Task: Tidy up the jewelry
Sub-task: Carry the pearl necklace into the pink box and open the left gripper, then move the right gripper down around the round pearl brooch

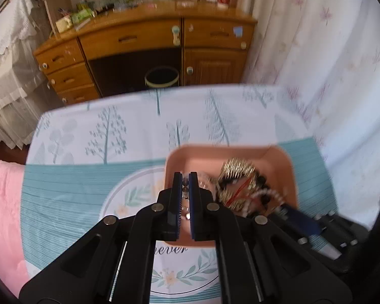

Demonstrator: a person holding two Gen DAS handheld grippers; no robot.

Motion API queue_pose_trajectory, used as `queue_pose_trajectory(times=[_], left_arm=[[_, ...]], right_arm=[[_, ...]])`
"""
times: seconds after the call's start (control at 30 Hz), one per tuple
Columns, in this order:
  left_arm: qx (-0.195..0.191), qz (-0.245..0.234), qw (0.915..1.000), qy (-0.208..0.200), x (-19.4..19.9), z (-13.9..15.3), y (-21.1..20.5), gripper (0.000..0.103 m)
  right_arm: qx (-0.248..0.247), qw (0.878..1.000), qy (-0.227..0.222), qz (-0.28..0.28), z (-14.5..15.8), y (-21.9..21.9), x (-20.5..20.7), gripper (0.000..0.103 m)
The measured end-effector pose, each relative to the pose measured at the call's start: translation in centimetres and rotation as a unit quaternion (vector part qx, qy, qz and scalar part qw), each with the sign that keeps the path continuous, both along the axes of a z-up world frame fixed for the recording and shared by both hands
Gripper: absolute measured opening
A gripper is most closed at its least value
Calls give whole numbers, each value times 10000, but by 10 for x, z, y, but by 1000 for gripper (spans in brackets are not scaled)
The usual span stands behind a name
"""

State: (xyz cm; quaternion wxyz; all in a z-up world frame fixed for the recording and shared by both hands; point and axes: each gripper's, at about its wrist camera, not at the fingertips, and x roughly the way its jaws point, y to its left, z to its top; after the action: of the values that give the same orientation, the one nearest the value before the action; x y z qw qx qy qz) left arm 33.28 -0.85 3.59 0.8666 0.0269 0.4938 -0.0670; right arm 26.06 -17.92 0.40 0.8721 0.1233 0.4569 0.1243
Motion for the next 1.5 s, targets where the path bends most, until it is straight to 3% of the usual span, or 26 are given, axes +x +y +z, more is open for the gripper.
queue_pose_trajectory(times=[0.3, 0.37, 0.43, 0.47, 0.7, 0.97, 1.13, 1.33, 1.5], left_arm=[[47, -221, 9988, 424, -12, -41, -5, 6], [53, -293, 9985, 468, -16, -41, -6, 19], [44, -381, 9982, 464, -22, -39, -6, 48], [38, -392, 9983, 419, -26, -38, -5, 49], [-58, -449, 9982, 387, -54, -29, -1, 49], [-107, -571, 9976, 381, -98, -24, 1, 49], [115, -526, 9983, 218, -132, -23, 2, 49], [-118, -323, 9991, 267, -169, -35, 6, 49], [-300, -32, 9993, 234, -193, -52, 3, 49]], right_arm=[[197, 9997, 152, 66, -6, -3, 4, 19], [194, 9997, 160, 57, -6, -3, 4, 19], [188, 9996, 178, 77, -6, -2, 2, 22], [186, 9996, 187, 80, -6, -3, 1, 24], [99, 9997, 174, 122, 0, -9, -20, 24], [-418, 9985, 245, 247, 7, -19, -68, 24], [-711, 9960, 413, 341, 3, -21, -103, 24], [-692, 9959, 413, 416, -7, -19, -141, 24], [-555, 9972, 391, 315, -24, -16, -168, 32]])
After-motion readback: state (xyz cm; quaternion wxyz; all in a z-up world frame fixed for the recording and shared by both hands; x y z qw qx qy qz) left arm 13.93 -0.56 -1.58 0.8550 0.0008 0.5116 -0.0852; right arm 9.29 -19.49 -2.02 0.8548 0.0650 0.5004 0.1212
